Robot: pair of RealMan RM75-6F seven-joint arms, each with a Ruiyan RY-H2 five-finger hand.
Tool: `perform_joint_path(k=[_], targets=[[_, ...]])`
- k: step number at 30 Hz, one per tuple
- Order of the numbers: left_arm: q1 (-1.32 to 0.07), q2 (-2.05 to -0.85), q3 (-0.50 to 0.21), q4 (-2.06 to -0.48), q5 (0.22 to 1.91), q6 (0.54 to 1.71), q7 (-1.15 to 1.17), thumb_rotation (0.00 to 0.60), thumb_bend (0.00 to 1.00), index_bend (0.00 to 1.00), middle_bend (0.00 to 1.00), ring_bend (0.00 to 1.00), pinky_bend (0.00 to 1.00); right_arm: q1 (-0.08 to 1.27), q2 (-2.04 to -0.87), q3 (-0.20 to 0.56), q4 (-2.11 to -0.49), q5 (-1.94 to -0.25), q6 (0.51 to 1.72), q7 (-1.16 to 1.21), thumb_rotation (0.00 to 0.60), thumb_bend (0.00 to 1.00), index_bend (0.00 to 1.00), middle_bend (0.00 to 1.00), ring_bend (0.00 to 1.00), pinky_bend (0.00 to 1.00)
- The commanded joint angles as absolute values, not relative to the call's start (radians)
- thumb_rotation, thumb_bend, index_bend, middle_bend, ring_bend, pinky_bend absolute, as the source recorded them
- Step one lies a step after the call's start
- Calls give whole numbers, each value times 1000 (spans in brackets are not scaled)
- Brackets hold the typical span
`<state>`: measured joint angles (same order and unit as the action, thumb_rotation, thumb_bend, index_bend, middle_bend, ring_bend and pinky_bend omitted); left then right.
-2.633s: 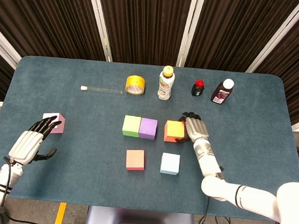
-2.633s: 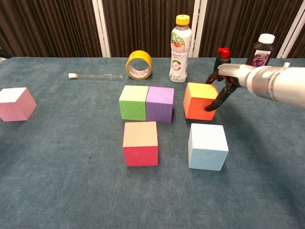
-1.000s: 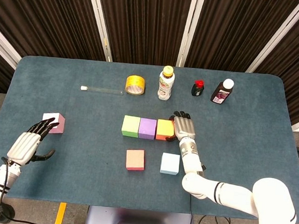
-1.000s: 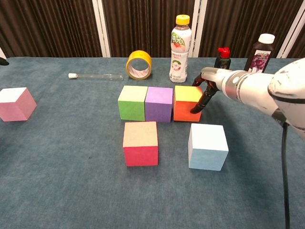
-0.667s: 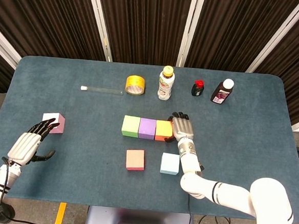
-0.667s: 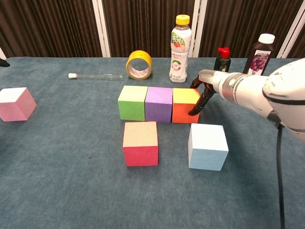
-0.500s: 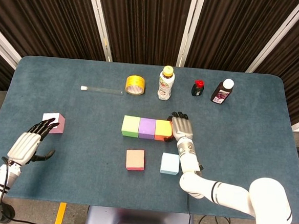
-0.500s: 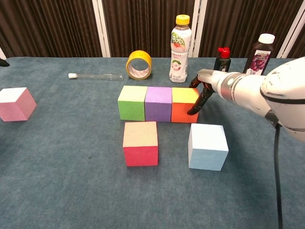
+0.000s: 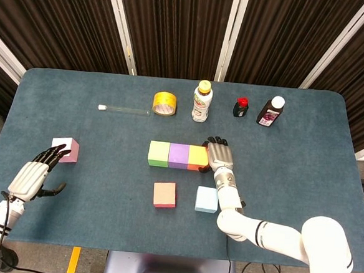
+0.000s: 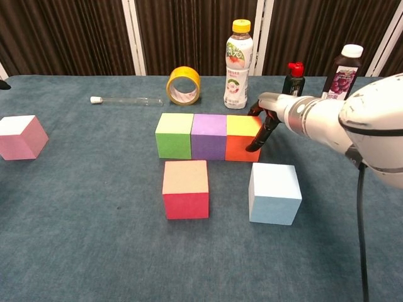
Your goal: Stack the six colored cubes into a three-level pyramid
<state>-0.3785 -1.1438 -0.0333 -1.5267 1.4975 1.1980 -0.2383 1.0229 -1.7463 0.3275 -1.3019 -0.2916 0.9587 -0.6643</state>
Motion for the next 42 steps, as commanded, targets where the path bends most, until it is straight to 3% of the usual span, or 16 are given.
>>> perform_joint_path(k=[1,6,13,17,20,27,42], targets=[[-379,-1143,-34,-1528,1497,1197,-238,600,345,91,0,28,130,1021,-1744,326,-1306,-294,958,-665,600,299,347,208,138,174],[-380,-1143,-35,-1531,1497,1196,-237,600,343,86,0,28,130,1017,-1736,325,-1317,-300,960,-663,600,299,248,208,138,174],[-380,-1139,-34,-1537,1497,1196,-230,600,345,82,0,28,130,1005,-1711,324,-1351,-311,961,-656,600,299,222,205,138,174],[-380,-1133,-35,-1546,1494,1195,-222,600,345,79,0,28,130,986,-1654,308,-1417,-330,963,-659,600,295,148,195,106,169],[-378,-1126,-35,-1559,1488,1195,-210,600,343,79,0,28,130,958,-1576,295,-1496,-355,958,-647,600,225,88,172,69,162],[-373,-1124,-40,-1575,1472,1197,-189,600,345,79,0,28,130,908,-1458,279,-1559,-399,978,-604,600,199,84,170,66,161],[-379,-1116,-50,-1615,1450,1184,-134,600,345,79,0,28,130,1023,-1653,286,-1249,-346,859,-615,600,200,98,170,66,162]])
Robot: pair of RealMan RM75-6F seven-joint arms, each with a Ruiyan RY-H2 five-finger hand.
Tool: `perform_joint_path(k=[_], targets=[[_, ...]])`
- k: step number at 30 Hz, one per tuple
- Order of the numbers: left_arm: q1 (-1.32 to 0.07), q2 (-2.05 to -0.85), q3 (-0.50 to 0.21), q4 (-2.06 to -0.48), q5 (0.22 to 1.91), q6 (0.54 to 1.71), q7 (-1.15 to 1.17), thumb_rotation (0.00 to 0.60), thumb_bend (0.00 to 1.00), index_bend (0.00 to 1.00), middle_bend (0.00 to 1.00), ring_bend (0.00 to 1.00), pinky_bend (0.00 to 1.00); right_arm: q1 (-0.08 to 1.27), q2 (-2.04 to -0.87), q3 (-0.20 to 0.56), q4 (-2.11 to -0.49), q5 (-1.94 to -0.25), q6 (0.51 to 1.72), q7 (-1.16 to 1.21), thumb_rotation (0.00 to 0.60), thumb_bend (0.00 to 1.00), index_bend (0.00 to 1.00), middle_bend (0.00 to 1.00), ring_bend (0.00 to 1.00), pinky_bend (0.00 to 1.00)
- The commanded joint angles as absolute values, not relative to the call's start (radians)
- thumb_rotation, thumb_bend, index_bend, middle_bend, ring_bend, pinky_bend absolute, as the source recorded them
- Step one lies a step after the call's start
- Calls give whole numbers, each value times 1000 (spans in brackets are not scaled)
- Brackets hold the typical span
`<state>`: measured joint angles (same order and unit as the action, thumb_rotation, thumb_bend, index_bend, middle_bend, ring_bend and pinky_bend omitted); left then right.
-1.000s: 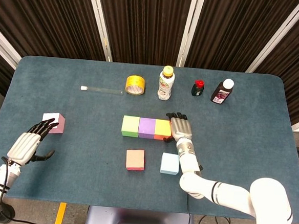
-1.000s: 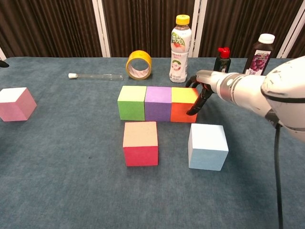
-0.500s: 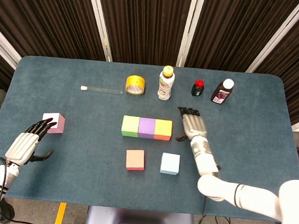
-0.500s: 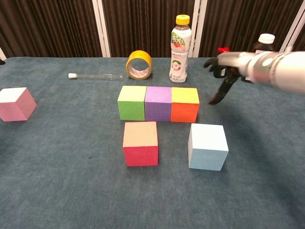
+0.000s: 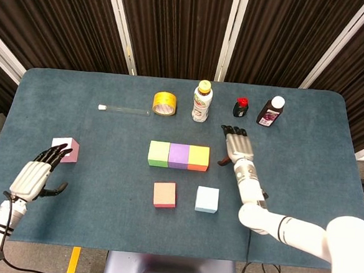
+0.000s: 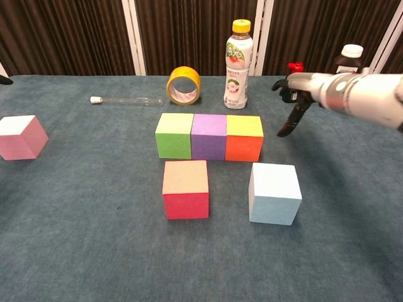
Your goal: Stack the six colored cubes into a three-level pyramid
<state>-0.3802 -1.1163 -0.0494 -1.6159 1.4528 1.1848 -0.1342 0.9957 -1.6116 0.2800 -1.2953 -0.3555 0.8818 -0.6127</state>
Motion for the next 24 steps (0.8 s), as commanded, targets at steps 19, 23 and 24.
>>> perform_joint_path(k=[19,23,24], targets=[[-394,-1151,-71,-1526,1438,1163,-221,600,344,76,0,28,131,904,-1417,306,-1547,-494,982,-511,600,199,119,167,76,189],[-418,-1159,-92,-1487,1404,1126,-218,600,341,73,0,28,135,766,-1163,319,-1819,-643,1050,-395,600,199,153,168,97,258],[-424,-1162,-97,-1478,1391,1113,-216,600,340,73,0,28,136,738,-1112,318,-1863,-671,1057,-374,600,199,155,168,98,261]])
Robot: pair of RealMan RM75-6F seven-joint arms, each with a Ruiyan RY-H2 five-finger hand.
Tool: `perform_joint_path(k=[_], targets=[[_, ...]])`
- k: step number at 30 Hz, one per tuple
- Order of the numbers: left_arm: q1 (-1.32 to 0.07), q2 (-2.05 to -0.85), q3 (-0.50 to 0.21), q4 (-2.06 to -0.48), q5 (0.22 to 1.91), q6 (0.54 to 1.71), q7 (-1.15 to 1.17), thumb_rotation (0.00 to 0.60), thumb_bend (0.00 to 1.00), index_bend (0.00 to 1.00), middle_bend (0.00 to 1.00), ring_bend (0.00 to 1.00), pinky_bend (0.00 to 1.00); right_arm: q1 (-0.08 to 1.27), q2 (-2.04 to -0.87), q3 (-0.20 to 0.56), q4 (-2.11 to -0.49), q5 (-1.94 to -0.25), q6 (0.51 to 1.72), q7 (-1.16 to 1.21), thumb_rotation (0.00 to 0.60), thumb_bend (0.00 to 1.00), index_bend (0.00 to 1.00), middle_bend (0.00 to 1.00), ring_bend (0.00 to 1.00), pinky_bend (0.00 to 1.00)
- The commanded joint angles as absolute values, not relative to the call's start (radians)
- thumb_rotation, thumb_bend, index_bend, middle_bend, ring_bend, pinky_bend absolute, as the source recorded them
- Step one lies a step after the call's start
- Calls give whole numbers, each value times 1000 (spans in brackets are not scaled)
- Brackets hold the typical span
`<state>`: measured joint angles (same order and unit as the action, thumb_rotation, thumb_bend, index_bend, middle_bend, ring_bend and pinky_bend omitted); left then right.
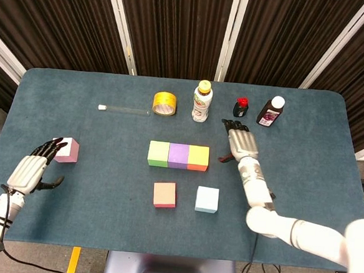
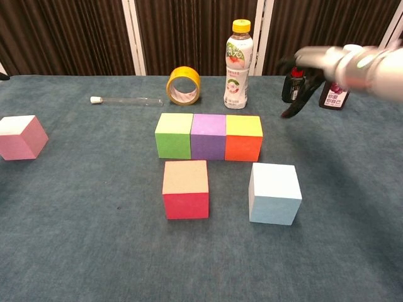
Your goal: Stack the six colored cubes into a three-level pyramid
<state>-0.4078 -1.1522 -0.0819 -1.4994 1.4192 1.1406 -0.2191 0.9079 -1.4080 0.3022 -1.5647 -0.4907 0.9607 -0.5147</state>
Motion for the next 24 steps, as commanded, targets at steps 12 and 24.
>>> perform_joint_path(k=[12,24], targets=[[-533,-1205,-122,-1371,1237,854,-171,600,343,4,0,0,85,490,-835,252,-1994,-957,1063,-79,600,200,160,168,99,262],[-615,-1272,-142,-1239,1068,693,-74,600,341,0,0,0,59,457,-846,222,-1957,-1036,1067,-34,600,200,160,168,99,262]])
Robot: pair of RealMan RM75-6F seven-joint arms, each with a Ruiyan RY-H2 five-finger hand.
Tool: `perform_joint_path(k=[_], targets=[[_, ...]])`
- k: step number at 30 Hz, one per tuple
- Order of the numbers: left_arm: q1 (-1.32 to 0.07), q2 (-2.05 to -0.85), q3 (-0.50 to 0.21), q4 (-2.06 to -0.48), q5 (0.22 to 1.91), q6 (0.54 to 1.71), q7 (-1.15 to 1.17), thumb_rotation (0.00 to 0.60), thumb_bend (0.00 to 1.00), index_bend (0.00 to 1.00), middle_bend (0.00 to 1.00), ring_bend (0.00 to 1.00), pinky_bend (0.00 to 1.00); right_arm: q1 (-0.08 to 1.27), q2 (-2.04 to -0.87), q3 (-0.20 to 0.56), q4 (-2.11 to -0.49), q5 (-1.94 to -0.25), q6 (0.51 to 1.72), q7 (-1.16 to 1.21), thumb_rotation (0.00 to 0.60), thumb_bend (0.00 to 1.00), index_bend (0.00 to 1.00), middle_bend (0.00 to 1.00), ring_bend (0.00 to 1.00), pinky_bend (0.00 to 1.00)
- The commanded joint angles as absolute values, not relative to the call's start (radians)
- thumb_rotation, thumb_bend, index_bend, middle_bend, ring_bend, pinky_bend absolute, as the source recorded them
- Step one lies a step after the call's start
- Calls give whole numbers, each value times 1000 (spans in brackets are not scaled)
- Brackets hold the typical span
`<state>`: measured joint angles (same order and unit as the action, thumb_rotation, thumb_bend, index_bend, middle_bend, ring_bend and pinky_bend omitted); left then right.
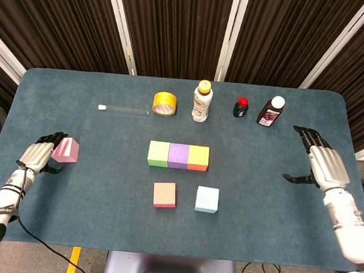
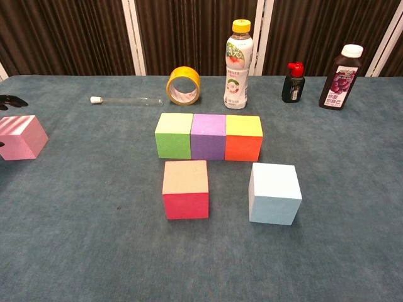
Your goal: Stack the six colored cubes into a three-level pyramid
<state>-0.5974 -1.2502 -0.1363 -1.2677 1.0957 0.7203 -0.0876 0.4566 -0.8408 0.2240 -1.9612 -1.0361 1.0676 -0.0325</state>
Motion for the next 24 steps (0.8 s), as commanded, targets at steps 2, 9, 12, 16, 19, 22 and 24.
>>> perform_joint_path(k=[2,9,12,16,19,22,24], targets=[[-624,-1282,-147,-1223,1054,672,-80,600,341,0,0,0,60,459,-854,222,-1952,-1033,1065,-34,600,200,160,168,99,262],[-647,-1307,-164,-1176,1027,622,-112,600,341,0,0,0,64,465,-875,217,-1935,-1025,1058,-45,600,199,160,168,99,262],[-654,-1317,-166,-1153,1025,615,-113,600,342,0,0,0,70,466,-880,218,-1930,-1021,1059,-45,600,199,160,168,99,262],[-659,-1327,-169,-1133,1019,607,-116,600,340,39,20,22,88,467,-884,218,-1925,-1016,1056,-46,600,199,160,168,99,262],[-680,-1360,-155,-1056,1014,592,-69,600,336,152,159,152,136,470,-894,215,-1907,-1000,1044,-42,600,199,160,168,99,262],[-695,-1375,-154,-1025,995,583,-37,600,335,260,348,319,250,468,-900,214,-1898,-996,1041,-36,600,199,160,168,99,262],[-700,-1370,-157,-1032,994,594,-22,600,334,304,423,381,314,463,-900,212,-1896,-999,1043,-29,600,200,160,168,99,262]])
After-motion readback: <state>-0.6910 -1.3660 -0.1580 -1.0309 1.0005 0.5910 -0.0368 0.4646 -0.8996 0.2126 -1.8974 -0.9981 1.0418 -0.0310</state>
